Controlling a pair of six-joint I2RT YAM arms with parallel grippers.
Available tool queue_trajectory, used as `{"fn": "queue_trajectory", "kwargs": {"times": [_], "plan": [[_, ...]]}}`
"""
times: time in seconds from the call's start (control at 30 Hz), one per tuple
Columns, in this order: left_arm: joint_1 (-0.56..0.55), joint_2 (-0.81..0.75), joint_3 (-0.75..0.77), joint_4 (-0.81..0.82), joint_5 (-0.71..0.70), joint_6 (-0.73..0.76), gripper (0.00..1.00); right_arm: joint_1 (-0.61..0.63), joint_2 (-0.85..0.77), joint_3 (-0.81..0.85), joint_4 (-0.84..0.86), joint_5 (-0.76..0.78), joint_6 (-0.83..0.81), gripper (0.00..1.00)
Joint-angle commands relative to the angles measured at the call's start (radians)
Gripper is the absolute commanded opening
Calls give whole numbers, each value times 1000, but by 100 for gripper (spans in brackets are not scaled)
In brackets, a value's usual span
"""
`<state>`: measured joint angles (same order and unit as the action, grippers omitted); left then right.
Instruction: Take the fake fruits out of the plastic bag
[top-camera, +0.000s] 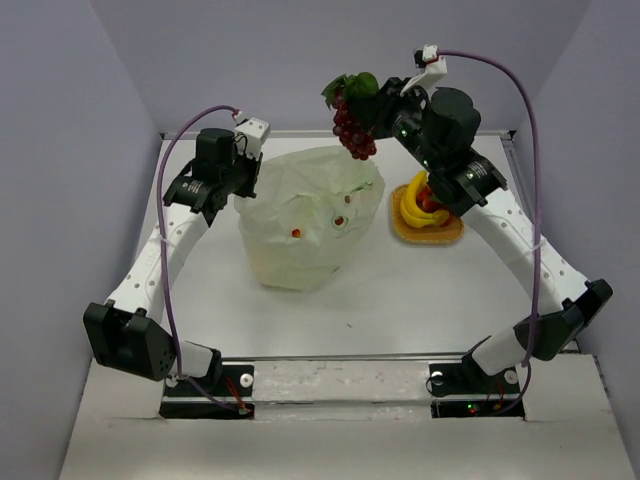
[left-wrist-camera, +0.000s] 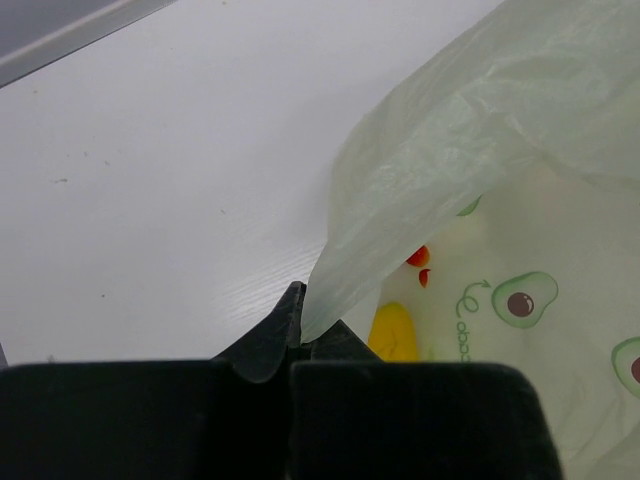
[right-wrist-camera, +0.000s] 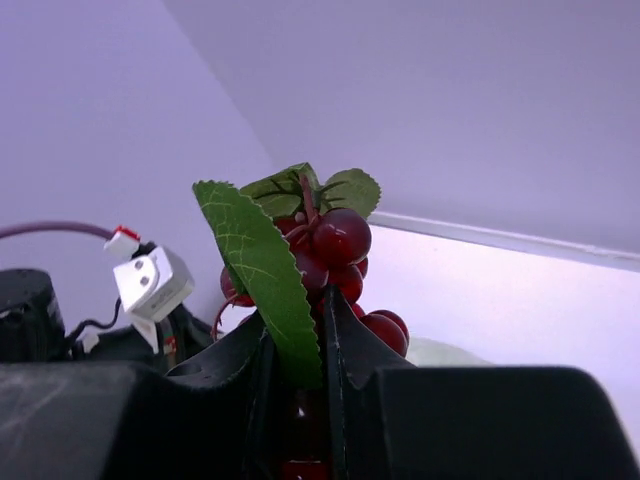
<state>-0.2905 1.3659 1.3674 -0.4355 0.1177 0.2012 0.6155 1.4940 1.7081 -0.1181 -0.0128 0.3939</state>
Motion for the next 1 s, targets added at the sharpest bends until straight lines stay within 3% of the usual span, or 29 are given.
{"fn": "queue_trajectory", "kwargs": {"times": [0.0,0.17,0.2,0.37,0.6,0.87,0.97], "plan": [[2,-31,35,11,-23,-11,0,1,-21,154,-70,164,-67,1],[4,-45,47,8,-50,-16,0,-20,-6,228,-271,466,-223,1],[2,-48,47,9,-64,-10,0,-20,-3,207,-291,588,-245,1],[4,-65,35,7,-73,1,0,-94,-17,35,-356,842,-325,1],[2,-74,10,11,-64,3,0,-232,-31,-134,-388,720,-257,1],[4,-80,4,11,-55,3,0,-300,84,-205,-373,749,-319,1],[4,-85,-7,12,-53,3,0,-300,113,-203,-354,694,-360,1]]}}
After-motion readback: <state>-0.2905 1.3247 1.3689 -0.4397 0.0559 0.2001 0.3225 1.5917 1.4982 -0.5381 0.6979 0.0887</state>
